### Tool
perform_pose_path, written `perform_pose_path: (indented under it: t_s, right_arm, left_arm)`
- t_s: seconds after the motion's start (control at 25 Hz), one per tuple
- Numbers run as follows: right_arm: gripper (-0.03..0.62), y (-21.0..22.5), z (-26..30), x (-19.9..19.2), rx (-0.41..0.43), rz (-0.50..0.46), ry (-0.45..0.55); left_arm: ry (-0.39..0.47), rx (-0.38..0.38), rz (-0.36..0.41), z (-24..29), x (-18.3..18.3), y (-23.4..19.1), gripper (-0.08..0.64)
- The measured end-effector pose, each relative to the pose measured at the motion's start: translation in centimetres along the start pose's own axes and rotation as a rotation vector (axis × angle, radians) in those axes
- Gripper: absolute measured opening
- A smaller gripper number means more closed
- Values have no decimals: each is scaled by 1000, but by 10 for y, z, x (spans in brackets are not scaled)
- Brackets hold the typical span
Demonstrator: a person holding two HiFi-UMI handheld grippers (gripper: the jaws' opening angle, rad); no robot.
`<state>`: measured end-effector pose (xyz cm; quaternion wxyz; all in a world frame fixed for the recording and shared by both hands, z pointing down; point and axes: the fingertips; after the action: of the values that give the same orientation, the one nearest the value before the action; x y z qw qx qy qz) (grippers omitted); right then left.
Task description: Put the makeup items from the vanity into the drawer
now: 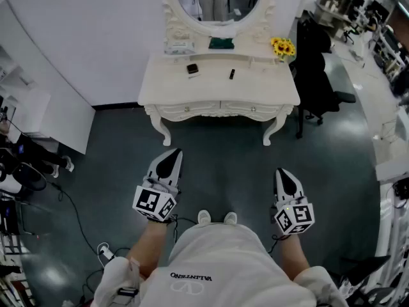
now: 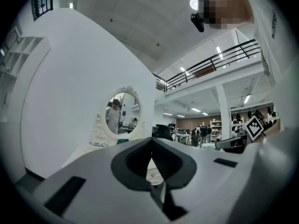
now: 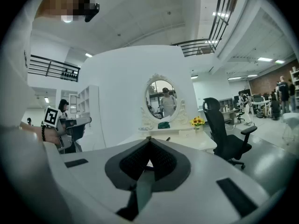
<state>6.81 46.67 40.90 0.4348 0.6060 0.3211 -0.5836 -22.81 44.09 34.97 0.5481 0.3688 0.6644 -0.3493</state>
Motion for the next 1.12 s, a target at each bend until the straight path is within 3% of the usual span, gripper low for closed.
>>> perform_pose_path:
  t_s: [0.52,1.12]
  right_arm:
    - [11,-8,8,-8,-38,35,-4]
    - [11,-45,23,-39,-47,43,-48]
  left_arm:
    - [3,-45,-24,-1,-7,0,2]
    - [-69,-89,-99,-24,-45,-20,2]
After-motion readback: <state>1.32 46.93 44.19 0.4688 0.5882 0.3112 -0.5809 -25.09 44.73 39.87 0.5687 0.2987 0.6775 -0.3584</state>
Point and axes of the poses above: the fingertips, and each gripper's own axes: z forward along the fingers, y to its right, x out of its top, and after that the axes turned 7 degrees about y, right-handed
